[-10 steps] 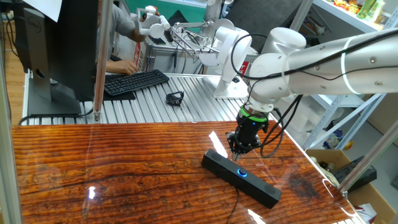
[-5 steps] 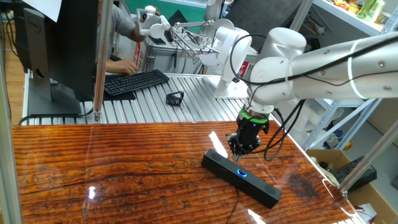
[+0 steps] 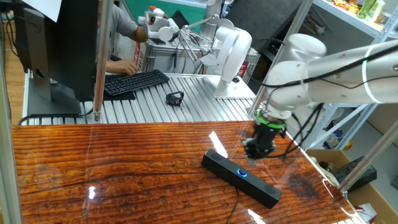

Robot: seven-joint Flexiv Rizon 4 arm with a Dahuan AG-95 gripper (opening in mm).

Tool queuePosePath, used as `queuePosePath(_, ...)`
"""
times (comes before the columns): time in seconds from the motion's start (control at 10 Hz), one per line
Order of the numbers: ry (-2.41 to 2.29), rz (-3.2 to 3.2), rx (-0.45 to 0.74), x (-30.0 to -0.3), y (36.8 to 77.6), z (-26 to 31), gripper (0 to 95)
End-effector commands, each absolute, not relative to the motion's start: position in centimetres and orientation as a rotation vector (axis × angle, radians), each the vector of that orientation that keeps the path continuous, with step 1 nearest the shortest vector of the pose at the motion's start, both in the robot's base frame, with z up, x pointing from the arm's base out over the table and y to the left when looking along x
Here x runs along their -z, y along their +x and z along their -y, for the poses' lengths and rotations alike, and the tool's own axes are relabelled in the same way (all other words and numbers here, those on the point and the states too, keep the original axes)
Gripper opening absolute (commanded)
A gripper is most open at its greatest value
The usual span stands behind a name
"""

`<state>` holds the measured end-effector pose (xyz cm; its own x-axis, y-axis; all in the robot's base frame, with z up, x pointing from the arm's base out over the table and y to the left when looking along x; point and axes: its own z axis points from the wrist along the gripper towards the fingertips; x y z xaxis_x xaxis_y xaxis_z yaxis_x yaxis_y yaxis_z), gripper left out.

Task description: Turn the knob to decrease the volume of the speaker

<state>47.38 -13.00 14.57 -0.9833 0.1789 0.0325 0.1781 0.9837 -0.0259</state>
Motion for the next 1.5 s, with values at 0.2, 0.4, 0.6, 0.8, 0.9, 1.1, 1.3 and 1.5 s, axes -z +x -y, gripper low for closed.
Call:
queuePosePath(0.2,-0.228,3.105,-0.015,-13.6,46.7,16.2,0.0)
queuePosePath(0.4,-0.228,3.102,0.003,-12.8,46.6,17.6,0.0)
queuePosePath(0.6,-0.306,3.086,0.038,-12.2,46.8,17.9,0.0)
queuePosePath(0.8,-0.381,3.072,0.041,-11.8,46.9,17.9,0.0)
queuePosePath(0.9,-0.422,3.059,0.038,-11.7,46.8,17.9,0.0)
queuePosePath(1.1,-0.464,3.063,0.04,-10.9,45.9,18.5,0.0)
queuePosePath(1.3,-0.467,3.061,0.064,-10.2,45.3,19.2,0.0)
queuePosePath(1.5,-0.487,3.05,0.12,-9.6,45.3,19.2,0.0)
